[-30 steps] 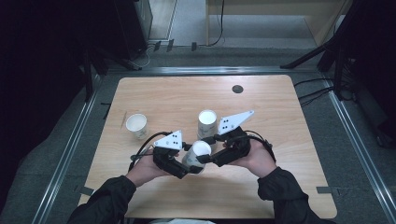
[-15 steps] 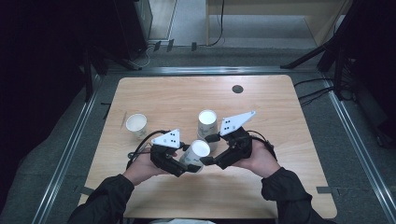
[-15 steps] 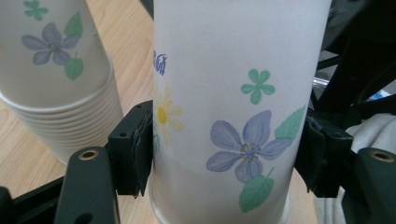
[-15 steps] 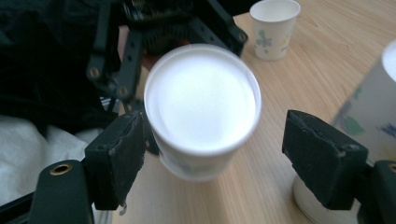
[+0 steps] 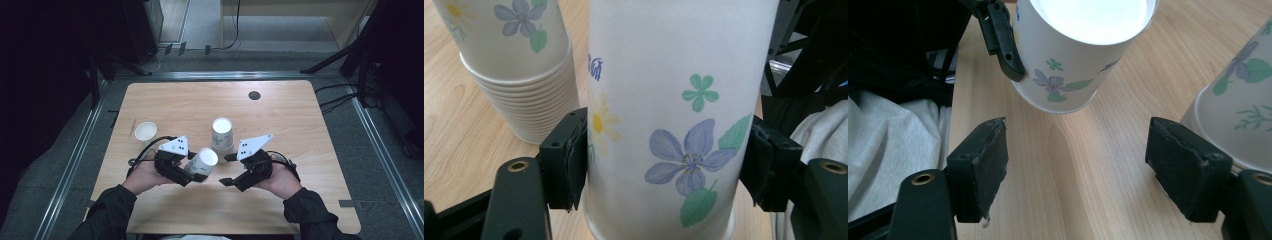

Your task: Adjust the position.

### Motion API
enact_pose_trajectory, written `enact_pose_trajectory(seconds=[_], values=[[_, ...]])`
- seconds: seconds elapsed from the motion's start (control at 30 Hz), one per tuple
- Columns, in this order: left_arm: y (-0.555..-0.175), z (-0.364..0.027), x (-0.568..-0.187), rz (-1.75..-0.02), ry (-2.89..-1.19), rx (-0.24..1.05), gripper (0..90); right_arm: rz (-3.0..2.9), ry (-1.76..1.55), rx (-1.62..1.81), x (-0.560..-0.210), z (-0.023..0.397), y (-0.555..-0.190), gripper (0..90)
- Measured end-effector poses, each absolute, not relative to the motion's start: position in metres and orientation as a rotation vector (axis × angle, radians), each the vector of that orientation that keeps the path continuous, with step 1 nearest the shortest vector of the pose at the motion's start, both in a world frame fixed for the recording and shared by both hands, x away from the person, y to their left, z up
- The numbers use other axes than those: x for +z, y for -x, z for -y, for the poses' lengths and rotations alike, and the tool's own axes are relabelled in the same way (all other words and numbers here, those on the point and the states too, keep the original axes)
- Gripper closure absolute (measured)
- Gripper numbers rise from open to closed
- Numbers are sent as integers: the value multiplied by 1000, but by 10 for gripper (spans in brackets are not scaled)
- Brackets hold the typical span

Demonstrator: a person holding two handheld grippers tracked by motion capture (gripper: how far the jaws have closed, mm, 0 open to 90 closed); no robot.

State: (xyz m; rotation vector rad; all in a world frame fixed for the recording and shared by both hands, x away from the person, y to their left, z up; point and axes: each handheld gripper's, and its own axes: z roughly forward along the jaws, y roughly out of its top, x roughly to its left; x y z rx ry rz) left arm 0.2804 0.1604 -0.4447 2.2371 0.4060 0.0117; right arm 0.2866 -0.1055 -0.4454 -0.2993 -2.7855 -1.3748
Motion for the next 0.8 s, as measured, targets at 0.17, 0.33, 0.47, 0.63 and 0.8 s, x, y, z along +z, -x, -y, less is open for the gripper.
enact_pose_trajectory(seconds=[0.17,0.33,0.47,0.63,0.8], values=[[-284,-160,-446,-406,-2276,13,300,2790,300,-1370,-448,105,-288,258],[-285,-159,-448,-397,-2319,-8,300,2787,316,-1366,-451,104,-292,261],[-285,-157,-450,-371,-2350,-19,299,2791,314,-1349,-454,102,-293,261],[-286,-152,-453,-357,-2407,-17,298,2795,295,-1340,-457,98,-292,261],[-286,-145,-458,-332,-2471,-25,297,2797,284,-1329,-458,95,-292,261]])
